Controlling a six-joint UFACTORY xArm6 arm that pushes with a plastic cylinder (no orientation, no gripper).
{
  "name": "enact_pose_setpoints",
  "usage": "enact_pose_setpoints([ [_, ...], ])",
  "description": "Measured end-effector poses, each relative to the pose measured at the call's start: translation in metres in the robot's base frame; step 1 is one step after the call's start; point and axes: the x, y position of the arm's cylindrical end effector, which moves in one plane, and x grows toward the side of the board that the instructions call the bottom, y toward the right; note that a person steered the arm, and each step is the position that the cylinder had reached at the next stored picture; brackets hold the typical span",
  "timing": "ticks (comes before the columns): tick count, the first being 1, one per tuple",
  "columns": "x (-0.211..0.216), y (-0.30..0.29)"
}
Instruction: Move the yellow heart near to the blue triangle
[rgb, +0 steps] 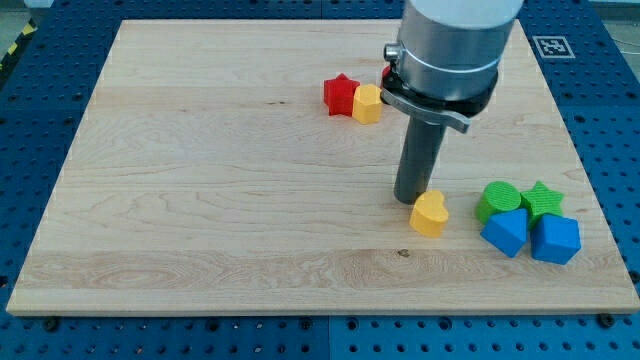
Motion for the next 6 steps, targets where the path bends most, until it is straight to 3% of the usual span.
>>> enact_pose_setpoints([
  [3, 0.017, -0.019],
  [6, 0.033, 0.014],
])
